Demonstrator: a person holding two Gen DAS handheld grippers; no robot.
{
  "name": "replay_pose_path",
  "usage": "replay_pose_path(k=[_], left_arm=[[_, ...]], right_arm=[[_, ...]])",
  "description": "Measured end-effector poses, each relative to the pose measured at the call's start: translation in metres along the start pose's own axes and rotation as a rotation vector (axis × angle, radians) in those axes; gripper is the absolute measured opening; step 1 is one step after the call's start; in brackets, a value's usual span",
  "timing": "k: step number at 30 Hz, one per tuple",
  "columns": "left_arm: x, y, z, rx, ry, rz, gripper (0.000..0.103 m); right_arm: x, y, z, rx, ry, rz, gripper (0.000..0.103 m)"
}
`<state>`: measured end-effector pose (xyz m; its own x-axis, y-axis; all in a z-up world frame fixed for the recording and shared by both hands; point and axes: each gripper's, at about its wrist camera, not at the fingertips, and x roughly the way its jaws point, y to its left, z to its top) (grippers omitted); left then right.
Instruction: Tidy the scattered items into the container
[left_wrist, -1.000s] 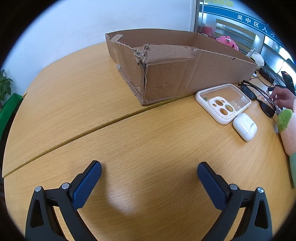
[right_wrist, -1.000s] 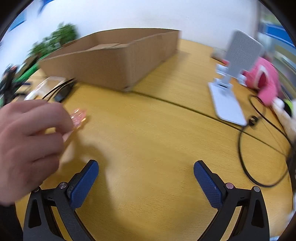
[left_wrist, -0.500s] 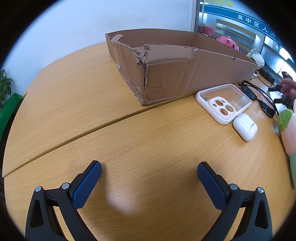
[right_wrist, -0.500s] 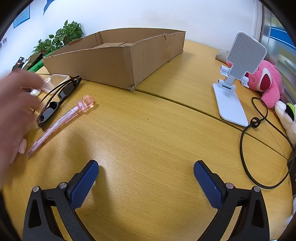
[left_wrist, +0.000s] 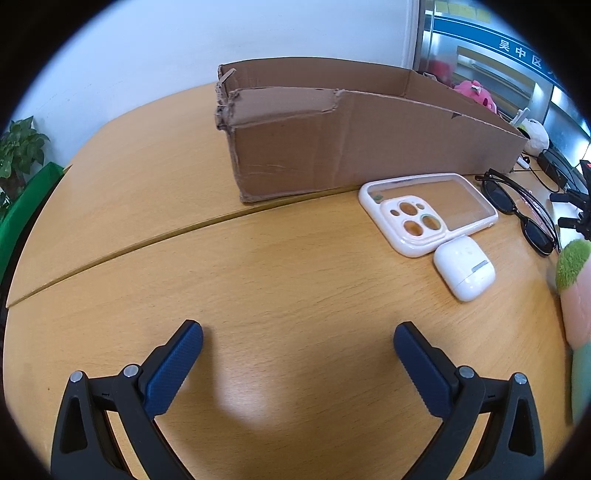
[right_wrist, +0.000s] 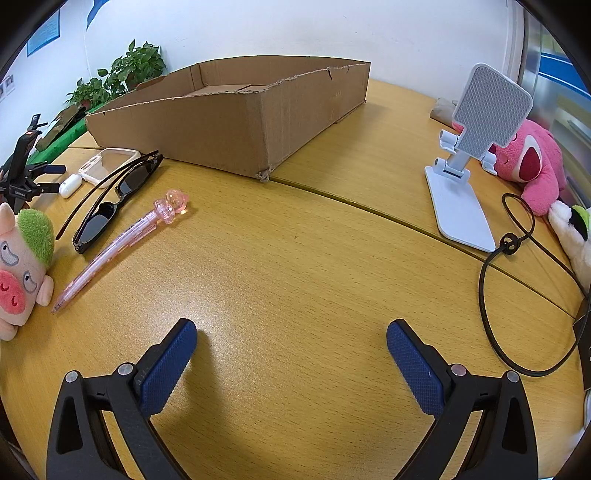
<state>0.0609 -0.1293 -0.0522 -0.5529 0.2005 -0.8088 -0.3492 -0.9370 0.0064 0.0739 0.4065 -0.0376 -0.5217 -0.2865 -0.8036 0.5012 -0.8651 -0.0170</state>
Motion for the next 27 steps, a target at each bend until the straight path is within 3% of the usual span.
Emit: replay_pose_path(k=[14,17,20,23,27], left_arm=[[-0.001,-0.011,0.0,-0.079,0.009,0.056,0.103],[-0.01,-0.028,-0.004,-0.041,0.009,0.079,0.103],[-0.034,-0.049,-0.005,0.017,-0.047,0.114,0.103],[-0.064,-0.067,-0.001,0.025,-0.117,0.048,0.103],[-0.089,-0.094,0.011,0.017,-0.173,-0.113,0.103]], right_arm=[[0.011,0.001,0.007,0.072,0.0,-0.053,0.103],[0.011,0.005,0.007,0.124,0.002,-0.092,0.103],[0.01,0.01,0.007,0.165,0.003,-0.125,0.103],[0.01,0.01,0.008,0.168,0.003,-0.127,0.103],[0.01,0.01,0.008,0.167,0.003,-0.127,0.103]])
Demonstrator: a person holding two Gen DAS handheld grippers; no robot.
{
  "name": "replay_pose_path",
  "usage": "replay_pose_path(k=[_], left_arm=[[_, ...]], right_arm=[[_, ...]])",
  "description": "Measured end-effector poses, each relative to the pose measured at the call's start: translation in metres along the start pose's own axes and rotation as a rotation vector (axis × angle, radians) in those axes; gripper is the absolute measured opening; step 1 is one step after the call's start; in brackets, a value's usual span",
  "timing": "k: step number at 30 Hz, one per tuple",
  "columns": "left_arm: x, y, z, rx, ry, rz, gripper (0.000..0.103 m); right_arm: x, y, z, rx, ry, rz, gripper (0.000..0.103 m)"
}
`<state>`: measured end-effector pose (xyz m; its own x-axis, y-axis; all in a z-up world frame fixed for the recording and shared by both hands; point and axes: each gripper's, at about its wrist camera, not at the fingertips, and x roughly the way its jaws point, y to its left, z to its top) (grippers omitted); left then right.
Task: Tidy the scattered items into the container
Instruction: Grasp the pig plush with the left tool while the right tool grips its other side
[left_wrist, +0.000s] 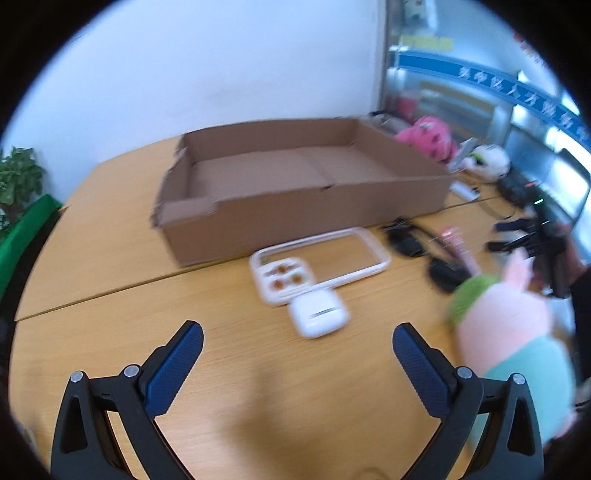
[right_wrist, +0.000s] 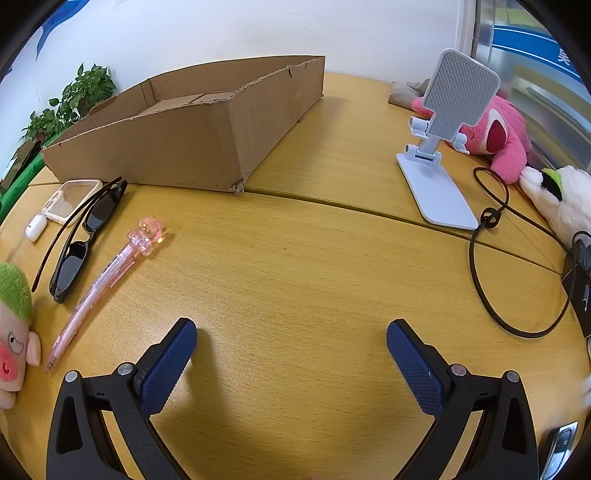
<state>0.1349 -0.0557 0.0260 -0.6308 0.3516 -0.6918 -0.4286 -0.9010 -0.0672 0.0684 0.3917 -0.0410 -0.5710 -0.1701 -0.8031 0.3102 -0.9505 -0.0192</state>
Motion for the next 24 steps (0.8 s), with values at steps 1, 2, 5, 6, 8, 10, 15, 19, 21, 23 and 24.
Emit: replay_pose_path(k=[1,2,5,6,8,10,15,19,21,23,24], left_arm=[[-0.001,-0.01,0.004,-0.006,-0.004,-0.048,0.103],[0.003,-0.02,0.01,-0.013,-0.004,-0.098,0.103],[0.011,-0.05,0.015,-0.036,0.024,-0.274,0.103],[0.015,-0.06,0.014,-0.04,0.039,-0.325,0.103],[0.02,-0.077,0.009,-0.032,0.083,-0.421,0.103],[0.023,-0.088,0.002,-0.024,0.137,-0.487,0.103],[0.028,-0.099,-0.022,-0.062,0.281,-0.586,0.102],[0.042,-0.108,-0.048,-0.103,0.384,-0.59,0.102],[0.05,-0.109,-0.055,-0.145,0.415,-0.614,0.098],[0.051,-0.109,-0.057,-0.172,0.404,-0.626,0.095],[0.051,-0.109,-0.056,-0.176,0.398,-0.624,0.094]], right_arm=[[0.0,0.0,0.0,0.0,0.0,0.0,0.103],[0.0,0.0,0.0,0.0,0.0,0.0,0.103],[0.0,0.0,0.0,0.0,0.0,0.0,0.103],[0.0,0.0,0.0,0.0,0.0,0.0,0.103],[0.0,0.0,0.0,0.001,0.0,0.0,0.103],[0.0,0.0,0.0,0.002,-0.001,0.001,0.103],[0.0,0.0,0.0,0.004,-0.001,0.0,0.103],[0.0,0.001,0.001,0.014,-0.001,-0.007,0.103],[0.001,0.002,0.001,0.029,-0.001,-0.017,0.103],[0.0,0.003,0.001,0.049,0.0,-0.034,0.103],[-0.001,0.004,-0.001,0.062,0.0,-0.044,0.103]])
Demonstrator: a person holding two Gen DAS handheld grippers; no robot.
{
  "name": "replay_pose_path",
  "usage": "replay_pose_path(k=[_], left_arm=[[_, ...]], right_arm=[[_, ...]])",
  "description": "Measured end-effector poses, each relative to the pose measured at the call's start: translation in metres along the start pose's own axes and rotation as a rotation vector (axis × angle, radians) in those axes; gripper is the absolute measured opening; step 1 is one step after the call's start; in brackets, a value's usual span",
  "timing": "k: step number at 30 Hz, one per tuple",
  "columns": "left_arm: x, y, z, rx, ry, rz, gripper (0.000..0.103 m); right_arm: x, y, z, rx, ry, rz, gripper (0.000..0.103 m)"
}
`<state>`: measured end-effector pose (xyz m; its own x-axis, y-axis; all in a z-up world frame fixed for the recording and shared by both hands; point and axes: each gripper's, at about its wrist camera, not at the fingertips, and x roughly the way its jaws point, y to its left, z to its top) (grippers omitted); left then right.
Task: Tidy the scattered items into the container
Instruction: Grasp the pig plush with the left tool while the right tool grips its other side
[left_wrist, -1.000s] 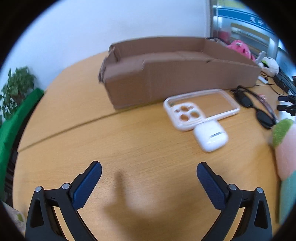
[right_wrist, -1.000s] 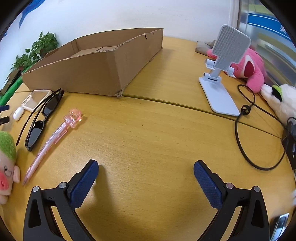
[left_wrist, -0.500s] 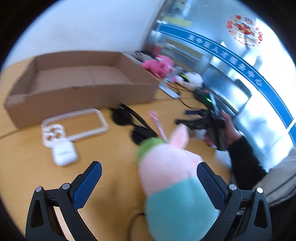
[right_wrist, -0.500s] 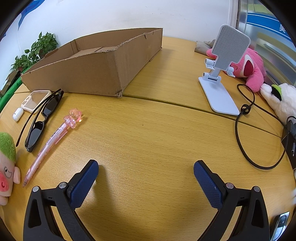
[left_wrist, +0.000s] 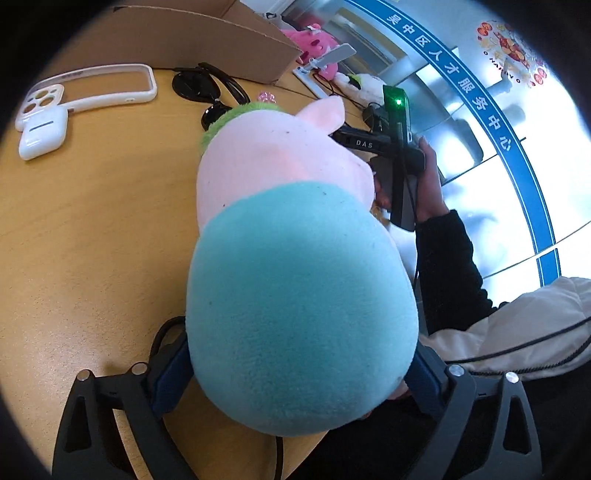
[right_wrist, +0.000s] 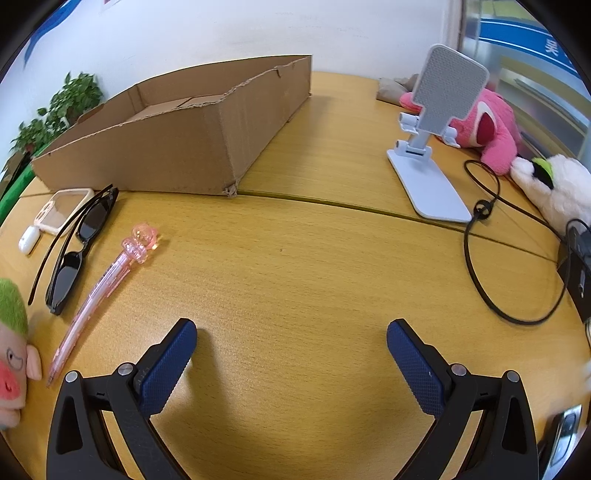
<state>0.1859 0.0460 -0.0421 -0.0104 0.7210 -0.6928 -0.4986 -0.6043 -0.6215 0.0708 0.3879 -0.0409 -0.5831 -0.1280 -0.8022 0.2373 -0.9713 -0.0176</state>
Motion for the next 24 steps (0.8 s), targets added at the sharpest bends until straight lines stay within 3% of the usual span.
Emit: replay_pose_path(k=[6,10,14,18,21,24], left_arm=[[0.0,0.002,0.004,-0.013,-0.012,-0.006,0.092],[0.005,-0.001,0.007,-0.001,-0.015,-0.012,0.092],[0.01,-0.001,0.013,0.005,-0.024,-0.027,0.092],[0.013,-0.003,0.017,0.021,-0.025,-0.03,0.092],[0.013,-0.003,0.017,0.029,-0.028,-0.026,0.091],[0.012,-0.004,0.014,0.036,-0.037,-0.022,0.089]], right_arm=[[-0.018,0.01,-0.018,0.04,0.028,-0.007,0.102],[-0.05,0.024,-0.029,0.062,-0.013,0.073,0.102],[-0.085,0.054,-0.035,0.016,-0.083,0.182,0.102],[-0.103,0.084,-0.035,0.012,-0.114,0.367,0.102],[-0.099,0.098,-0.029,0.07,-0.089,0.489,0.102],[-0.084,0.118,-0.029,0.092,-0.03,0.528,0.102]])
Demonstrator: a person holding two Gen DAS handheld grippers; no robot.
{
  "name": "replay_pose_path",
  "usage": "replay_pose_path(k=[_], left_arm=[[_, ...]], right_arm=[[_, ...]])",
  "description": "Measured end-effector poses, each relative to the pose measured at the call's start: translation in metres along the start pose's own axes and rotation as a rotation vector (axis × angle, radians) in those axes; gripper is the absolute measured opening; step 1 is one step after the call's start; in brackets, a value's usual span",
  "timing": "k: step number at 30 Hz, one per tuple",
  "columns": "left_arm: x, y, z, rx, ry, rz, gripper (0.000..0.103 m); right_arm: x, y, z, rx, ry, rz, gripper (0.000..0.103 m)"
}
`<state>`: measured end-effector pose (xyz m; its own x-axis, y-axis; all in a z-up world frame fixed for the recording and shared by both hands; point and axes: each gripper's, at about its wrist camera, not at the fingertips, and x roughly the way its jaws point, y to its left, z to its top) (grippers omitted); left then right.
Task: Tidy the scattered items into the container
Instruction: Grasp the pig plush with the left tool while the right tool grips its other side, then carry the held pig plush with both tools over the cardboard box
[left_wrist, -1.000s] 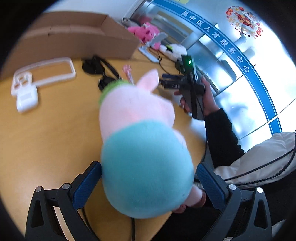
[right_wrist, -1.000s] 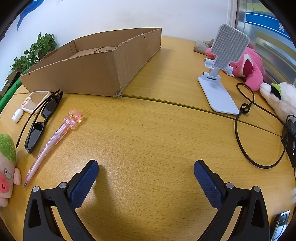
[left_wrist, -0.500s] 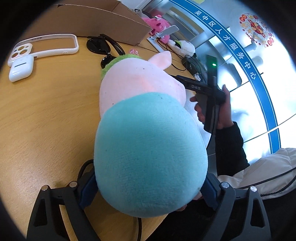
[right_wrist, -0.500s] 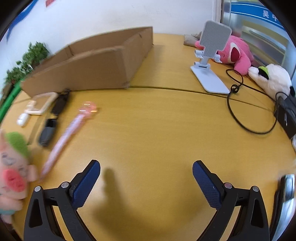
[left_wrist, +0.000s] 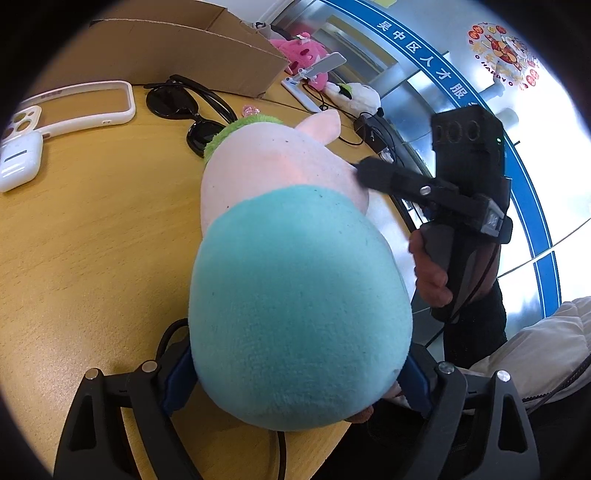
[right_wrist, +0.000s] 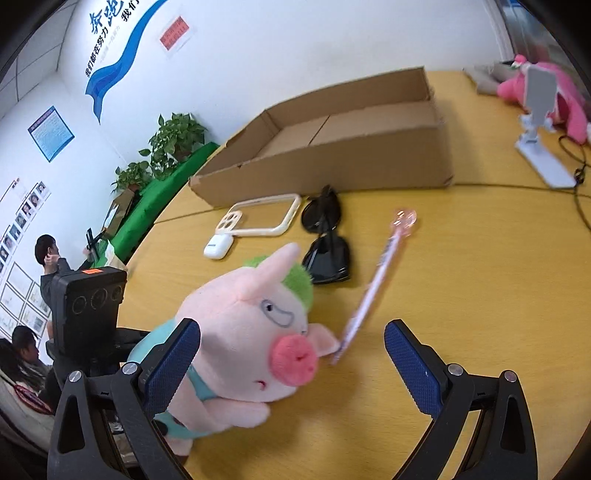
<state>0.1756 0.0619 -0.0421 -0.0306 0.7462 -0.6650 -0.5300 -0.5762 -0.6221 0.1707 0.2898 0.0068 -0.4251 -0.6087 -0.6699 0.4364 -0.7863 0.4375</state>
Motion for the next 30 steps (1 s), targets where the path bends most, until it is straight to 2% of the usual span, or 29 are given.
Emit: replay_pose_path(k=[5,7,10,15,19,30], left_arm=[[-0.002,-0.003,-0.004,0.009,-0.017,0.011,0.085],[-0.003,-0.007,-0.006,0.029,-0.023,0.022,0.084],[-0.008,-0.01,-0.008,0.045,-0.042,0.027,0.083],[-0.027,-0.022,-0.006,0.092,-0.106,0.029,0.083],[-0.048,-0.033,0.006,0.13,-0.164,0.041,0.083],[-0.116,-0.061,0.06,0.201,-0.332,0.109,0.083]], right_arm=[[0.026,0.015,-0.005,0.036,0.054,0.098,0.1],[0.029,0.021,-0.006,0.031,0.061,0.128,0.095],[0.028,0.032,-0.006,0.008,0.053,0.128,0.09],[0.011,0.048,0.002,-0.025,-0.016,0.135,0.083],[-0.007,0.064,0.019,-0.077,-0.065,0.123,0.082],[-0.053,0.127,0.099,-0.287,-0.217,0.099,0.079]])
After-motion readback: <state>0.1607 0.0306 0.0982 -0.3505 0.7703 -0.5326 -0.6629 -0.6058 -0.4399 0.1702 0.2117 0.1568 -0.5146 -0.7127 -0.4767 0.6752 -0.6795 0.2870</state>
